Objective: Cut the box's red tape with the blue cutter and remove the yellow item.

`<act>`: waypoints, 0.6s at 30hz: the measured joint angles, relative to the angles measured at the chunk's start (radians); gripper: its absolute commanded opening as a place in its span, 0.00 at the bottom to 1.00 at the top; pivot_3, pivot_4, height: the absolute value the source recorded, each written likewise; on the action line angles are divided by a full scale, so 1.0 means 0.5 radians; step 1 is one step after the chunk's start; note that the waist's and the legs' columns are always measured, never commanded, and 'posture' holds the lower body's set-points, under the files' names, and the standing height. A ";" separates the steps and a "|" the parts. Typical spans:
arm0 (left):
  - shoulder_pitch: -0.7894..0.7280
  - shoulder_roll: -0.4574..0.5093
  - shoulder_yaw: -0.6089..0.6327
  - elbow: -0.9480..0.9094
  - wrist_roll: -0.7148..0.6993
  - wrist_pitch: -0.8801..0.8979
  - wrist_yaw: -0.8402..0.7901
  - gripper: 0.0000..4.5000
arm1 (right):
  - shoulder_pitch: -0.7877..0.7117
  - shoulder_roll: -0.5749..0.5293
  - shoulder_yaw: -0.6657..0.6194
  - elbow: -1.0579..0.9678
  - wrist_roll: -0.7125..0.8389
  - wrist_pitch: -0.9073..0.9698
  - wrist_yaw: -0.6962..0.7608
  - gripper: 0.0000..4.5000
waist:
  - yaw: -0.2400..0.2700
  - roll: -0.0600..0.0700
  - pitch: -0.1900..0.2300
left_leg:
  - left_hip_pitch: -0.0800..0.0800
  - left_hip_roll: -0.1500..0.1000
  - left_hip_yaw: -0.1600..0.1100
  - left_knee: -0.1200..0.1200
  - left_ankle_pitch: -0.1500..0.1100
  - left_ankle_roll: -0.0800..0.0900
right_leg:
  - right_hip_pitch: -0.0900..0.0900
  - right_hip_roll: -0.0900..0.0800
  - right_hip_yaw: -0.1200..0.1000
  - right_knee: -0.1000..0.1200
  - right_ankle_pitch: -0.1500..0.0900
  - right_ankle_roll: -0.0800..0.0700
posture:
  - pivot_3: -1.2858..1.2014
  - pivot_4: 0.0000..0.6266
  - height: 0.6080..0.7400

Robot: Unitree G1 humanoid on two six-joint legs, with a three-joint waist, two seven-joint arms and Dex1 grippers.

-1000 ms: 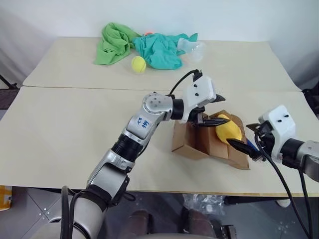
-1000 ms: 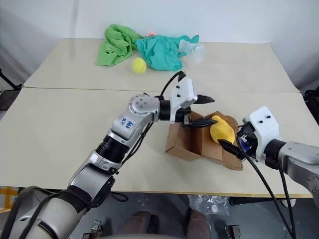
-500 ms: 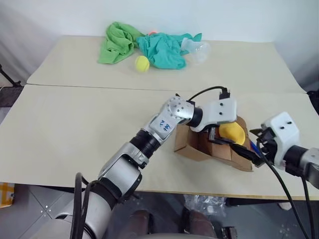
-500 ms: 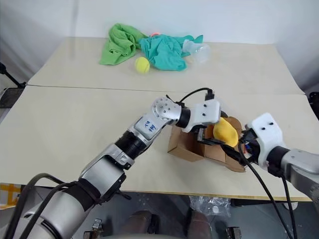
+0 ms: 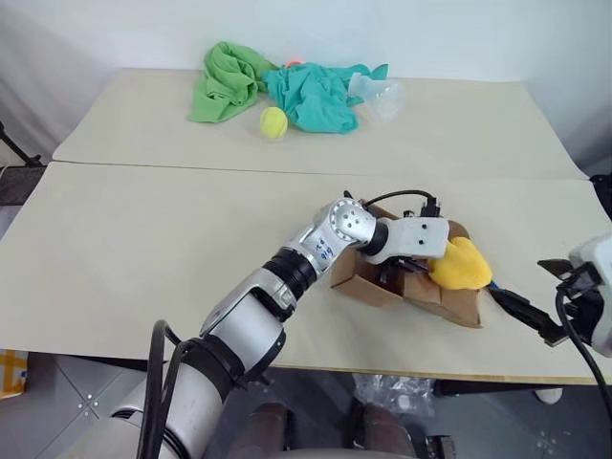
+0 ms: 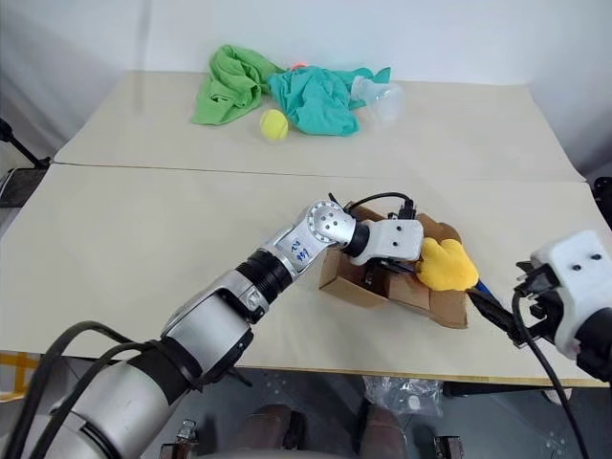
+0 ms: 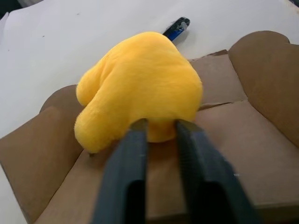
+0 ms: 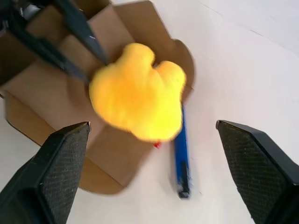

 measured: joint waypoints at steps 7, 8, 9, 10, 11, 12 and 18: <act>0.000 -0.001 0.213 -0.150 -0.153 0.150 -0.078 0.01 | 0.060 0.000 -0.021 0.011 -0.019 -0.005 0.096 1.00 | 0.001 0.000 0.000 | -0.002 -0.001 0.000 0.000 0.000 0.001 | -0.001 -0.001 0.000 0.000 0.000 0.000 | 0.52 0.24 1.00; 0.000 -0.001 0.236 -0.190 -0.173 0.182 -0.084 0.01 | 0.063 0.000 -0.030 0.014 -0.026 -0.006 0.107 1.00 | 0.002 0.000 0.000 | -0.001 -0.002 0.000 0.000 0.000 0.001 | -0.001 -0.001 0.000 0.001 0.000 0.000 | 0.52 0.24 1.00; 0.000 -0.001 0.263 -0.231 -0.198 0.226 -0.087 0.01 | 0.067 0.000 -0.041 0.016 -0.038 -0.008 0.122 1.00 | 0.002 0.000 0.000 | -0.001 -0.002 0.000 0.000 0.000 0.001 | -0.001 -0.001 0.000 0.001 0.000 0.000 | 0.52 0.24 1.00; 0.000 -0.001 0.287 -0.265 -0.227 0.267 -0.090 0.01 | 0.074 0.000 -0.055 0.019 -0.046 -0.008 0.133 1.00 | 0.002 0.000 0.000 | -0.001 -0.002 0.000 0.000 0.000 0.001 | -0.001 -0.001 0.000 0.001 0.000 0.000 | 0.52 0.24 1.00; 0.000 0.000 0.309 -0.299 -0.250 0.311 -0.095 0.01 | 0.076 -0.001 -0.062 0.025 -0.050 -0.009 0.143 1.00 | 0.001 0.000 0.000 | -0.001 -0.002 0.000 0.000 0.000 0.001 | -0.001 -0.001 0.000 0.001 0.000 0.000 | 0.52 0.24 1.00; 0.001 0.000 0.338 -0.346 -0.283 0.370 -0.103 0.01 | 0.076 -0.002 -0.066 0.034 -0.056 -0.010 0.159 1.00 | 0.000 0.000 0.000 | -0.001 -0.002 0.000 0.001 0.000 0.001 | -0.001 0.000 0.000 0.002 0.000 0.001 | 0.52 0.24 1.00; 0.012 0.013 0.362 -0.528 -0.357 0.531 -0.138 0.01 | 0.093 -0.017 -0.068 0.094 -0.129 -0.045 0.232 1.00 | 0.001 0.000 0.000 | -0.001 -0.003 0.000 0.002 0.000 0.001 | 0.000 0.000 0.001 0.003 0.000 0.001 | 0.52 0.24 1.00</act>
